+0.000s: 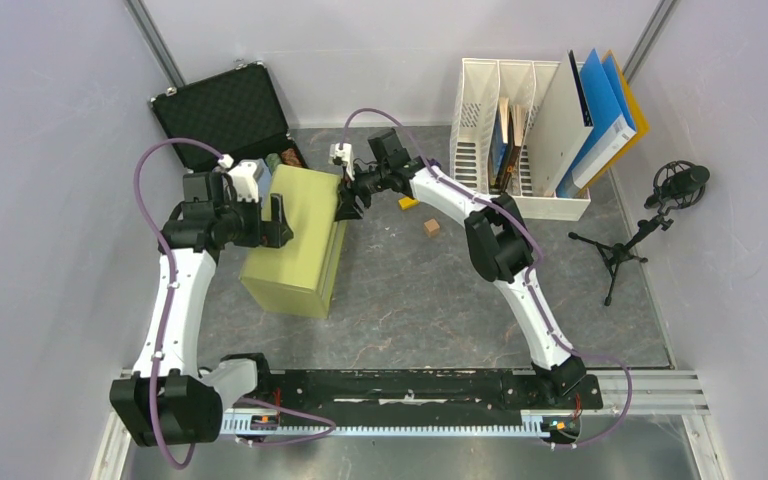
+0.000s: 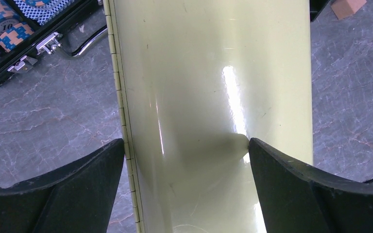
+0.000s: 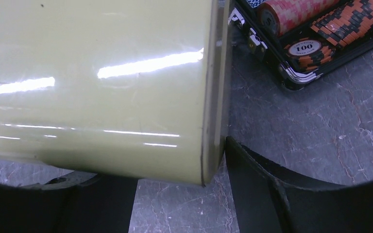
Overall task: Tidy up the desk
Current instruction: Move the stationery to the corner of the board.
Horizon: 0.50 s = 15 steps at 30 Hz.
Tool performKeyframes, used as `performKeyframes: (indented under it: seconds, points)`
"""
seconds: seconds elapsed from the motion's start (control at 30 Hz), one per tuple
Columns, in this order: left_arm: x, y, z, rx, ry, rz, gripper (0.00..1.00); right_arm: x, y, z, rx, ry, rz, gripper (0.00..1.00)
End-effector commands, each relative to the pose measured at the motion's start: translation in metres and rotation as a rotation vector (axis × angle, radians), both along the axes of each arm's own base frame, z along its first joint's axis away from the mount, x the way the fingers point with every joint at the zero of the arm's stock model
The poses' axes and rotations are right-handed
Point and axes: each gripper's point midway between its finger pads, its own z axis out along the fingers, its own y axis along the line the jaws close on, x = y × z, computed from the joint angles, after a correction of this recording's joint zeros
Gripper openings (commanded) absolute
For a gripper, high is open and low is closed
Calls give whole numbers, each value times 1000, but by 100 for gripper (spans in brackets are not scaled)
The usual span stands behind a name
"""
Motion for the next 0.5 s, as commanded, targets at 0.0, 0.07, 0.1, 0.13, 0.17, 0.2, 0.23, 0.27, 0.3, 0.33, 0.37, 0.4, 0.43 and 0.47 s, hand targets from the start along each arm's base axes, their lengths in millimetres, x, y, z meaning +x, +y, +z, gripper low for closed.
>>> performKeyframes:
  seconds: [0.0,0.07,0.1,0.13,0.17,0.2,0.23,0.27,0.3,0.33,0.37,0.4,0.43,0.47]
  points:
    - [-3,-18,3,-19,9,-121,100,5,24,44,81,-137,-41,69]
    - [-1,-23,8,-45,5,-141,100,12,-1,37,43,-143,-73,69]
    - [0,-26,9,-58,4,-154,100,17,-14,38,27,-158,-92,70]
    - [0,-30,11,-74,1,-172,100,17,-26,31,-2,-165,-103,71]
    - [0,-33,12,-88,1,-185,100,22,-39,30,-26,-184,-119,71]
    - [1,-35,13,-99,-1,-193,100,24,-54,26,-56,-190,-136,72]
    - [2,-37,12,-110,2,-201,100,26,-65,21,-83,-201,-142,72]
    - [3,-39,13,-119,0,-207,100,27,-78,17,-111,-204,-154,72]
    - [5,-41,13,-126,-1,-212,100,25,-89,13,-138,-209,-157,72]
    - [6,-41,14,-130,-3,-212,100,26,-99,12,-158,-222,-161,72]
    - [9,-41,15,-130,-9,-210,100,23,-109,10,-182,-227,-163,72]
    - [10,-42,16,-135,-13,-211,100,19,-116,8,-202,-240,-155,72]
    - [11,-43,17,-141,-18,-213,100,13,-123,7,-223,-254,-148,72]
    - [12,-44,19,-148,-24,-218,100,7,-129,8,-237,-260,-142,72]
